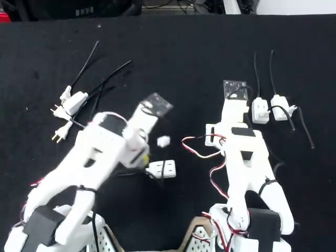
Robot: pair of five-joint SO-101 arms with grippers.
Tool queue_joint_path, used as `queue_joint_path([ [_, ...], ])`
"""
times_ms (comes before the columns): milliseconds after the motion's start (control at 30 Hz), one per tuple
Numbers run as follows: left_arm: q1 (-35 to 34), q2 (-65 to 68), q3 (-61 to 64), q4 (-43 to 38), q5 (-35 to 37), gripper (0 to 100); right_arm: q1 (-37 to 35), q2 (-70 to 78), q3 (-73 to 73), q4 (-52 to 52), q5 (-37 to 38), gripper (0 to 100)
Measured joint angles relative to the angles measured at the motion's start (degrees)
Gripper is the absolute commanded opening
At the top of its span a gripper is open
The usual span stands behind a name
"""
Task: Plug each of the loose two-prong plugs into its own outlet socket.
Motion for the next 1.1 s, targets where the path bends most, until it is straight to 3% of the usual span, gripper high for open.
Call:
queue_joint_path([
  [100, -7.6, -0.5, -6.2, 7.5, -2.2, 21, 0.0, 0.0, 0.0, 0.0, 0.0, 23.4],
  [200, -18.0, 1.3, -11.9, 8.0, -1.7, 21, 0.0, 0.0, 0.0, 0.0, 0.0, 23.4],
  [333, -29.3, 9.4, -16.6, 4.4, 7.3, 21, 0.0, 0.0, 0.0, 0.0, 0.0, 23.4],
  [767, -32.0, 30.7, -26.5, -3.8, 37.9, 21, 0.0, 0.0, 0.0, 0.0, 0.0, 23.4],
  [1100, -36.0, 33.8, -27.4, -4.0, 48.9, 21, 0.0, 0.0, 0.0, 0.0, 0.0, 23.4],
])
